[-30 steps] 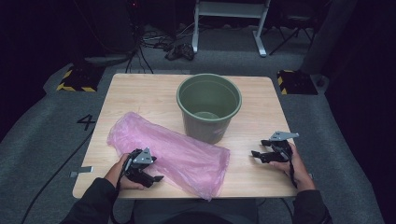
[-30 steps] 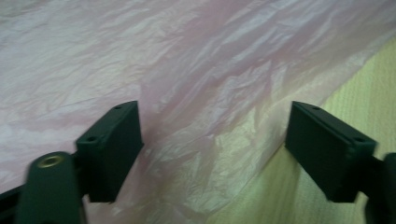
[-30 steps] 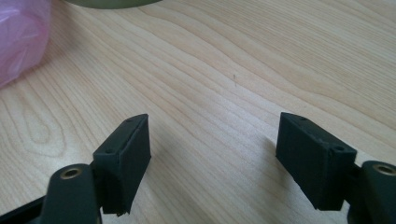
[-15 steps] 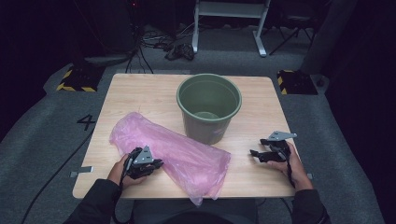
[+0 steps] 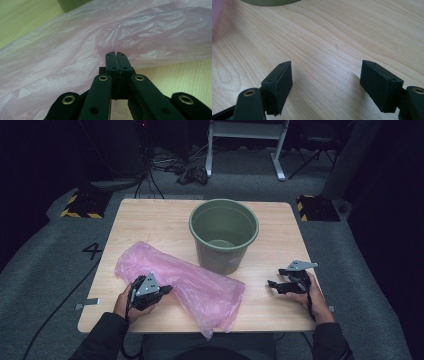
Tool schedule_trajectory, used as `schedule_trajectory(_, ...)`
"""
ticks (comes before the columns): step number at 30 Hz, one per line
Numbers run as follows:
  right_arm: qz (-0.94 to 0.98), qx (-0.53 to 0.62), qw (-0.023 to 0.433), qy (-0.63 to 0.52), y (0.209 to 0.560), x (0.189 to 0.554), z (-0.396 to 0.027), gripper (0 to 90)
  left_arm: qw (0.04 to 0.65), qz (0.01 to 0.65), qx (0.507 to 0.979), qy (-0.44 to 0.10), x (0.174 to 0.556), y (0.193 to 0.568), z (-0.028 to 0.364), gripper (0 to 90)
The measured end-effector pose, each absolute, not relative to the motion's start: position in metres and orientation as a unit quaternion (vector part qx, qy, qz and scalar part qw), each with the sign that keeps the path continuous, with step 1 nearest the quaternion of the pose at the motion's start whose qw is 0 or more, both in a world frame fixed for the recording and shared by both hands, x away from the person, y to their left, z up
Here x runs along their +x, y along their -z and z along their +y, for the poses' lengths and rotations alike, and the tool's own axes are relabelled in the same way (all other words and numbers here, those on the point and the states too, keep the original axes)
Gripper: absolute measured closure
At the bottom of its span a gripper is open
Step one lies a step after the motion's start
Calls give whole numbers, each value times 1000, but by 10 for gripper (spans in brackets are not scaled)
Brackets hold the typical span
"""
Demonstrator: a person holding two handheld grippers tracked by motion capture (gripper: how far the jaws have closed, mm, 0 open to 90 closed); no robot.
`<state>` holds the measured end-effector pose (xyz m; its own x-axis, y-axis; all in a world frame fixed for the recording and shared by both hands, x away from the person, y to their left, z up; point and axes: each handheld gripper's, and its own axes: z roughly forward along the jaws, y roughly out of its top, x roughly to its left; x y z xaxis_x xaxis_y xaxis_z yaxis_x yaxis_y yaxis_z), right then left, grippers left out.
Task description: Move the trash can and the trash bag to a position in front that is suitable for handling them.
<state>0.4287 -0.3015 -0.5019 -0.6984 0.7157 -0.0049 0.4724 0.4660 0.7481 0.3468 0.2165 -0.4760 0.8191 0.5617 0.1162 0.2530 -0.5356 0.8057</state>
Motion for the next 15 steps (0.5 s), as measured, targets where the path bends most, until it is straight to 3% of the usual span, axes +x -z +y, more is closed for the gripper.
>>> schedule_trajectory(15,841,353,161,-377,502,429,-302,261,477,264,804,-236,338,447,239,900)
